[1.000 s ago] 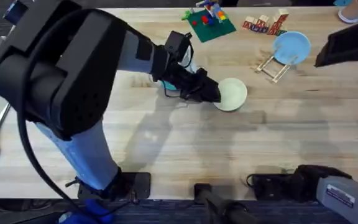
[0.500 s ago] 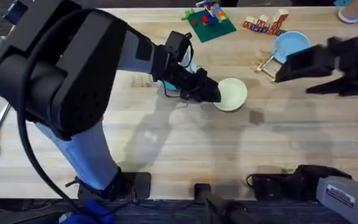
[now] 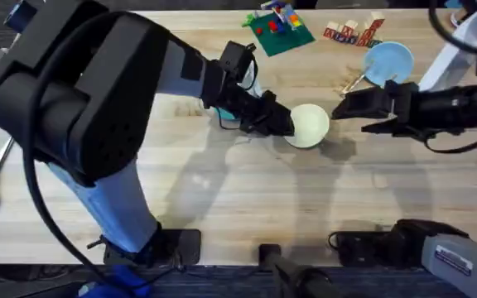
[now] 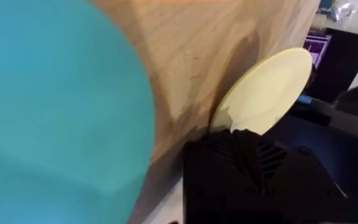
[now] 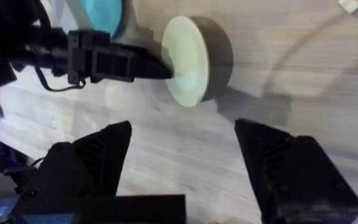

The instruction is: Pick up the plates from the table one by one and place each into a slot on the dish rack.

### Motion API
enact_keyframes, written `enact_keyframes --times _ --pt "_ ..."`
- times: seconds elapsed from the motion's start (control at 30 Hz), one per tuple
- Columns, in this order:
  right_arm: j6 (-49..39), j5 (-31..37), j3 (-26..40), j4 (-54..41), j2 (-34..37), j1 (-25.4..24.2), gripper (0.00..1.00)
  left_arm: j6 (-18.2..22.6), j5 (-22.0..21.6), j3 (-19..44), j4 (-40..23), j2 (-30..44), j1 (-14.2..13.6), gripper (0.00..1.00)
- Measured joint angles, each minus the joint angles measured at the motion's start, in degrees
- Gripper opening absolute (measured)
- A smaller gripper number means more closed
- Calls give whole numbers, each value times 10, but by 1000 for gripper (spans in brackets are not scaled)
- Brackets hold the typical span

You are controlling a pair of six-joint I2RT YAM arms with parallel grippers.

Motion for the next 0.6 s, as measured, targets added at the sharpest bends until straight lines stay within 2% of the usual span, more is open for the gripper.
enact_keyframes --times 0.2,0.6 --pt "20 -5 -40 48 24 0 995 0 0 0 0 0 0 40" --pt "53 1 -42 69 89 0 996 0 0 0 0 0 0 40"
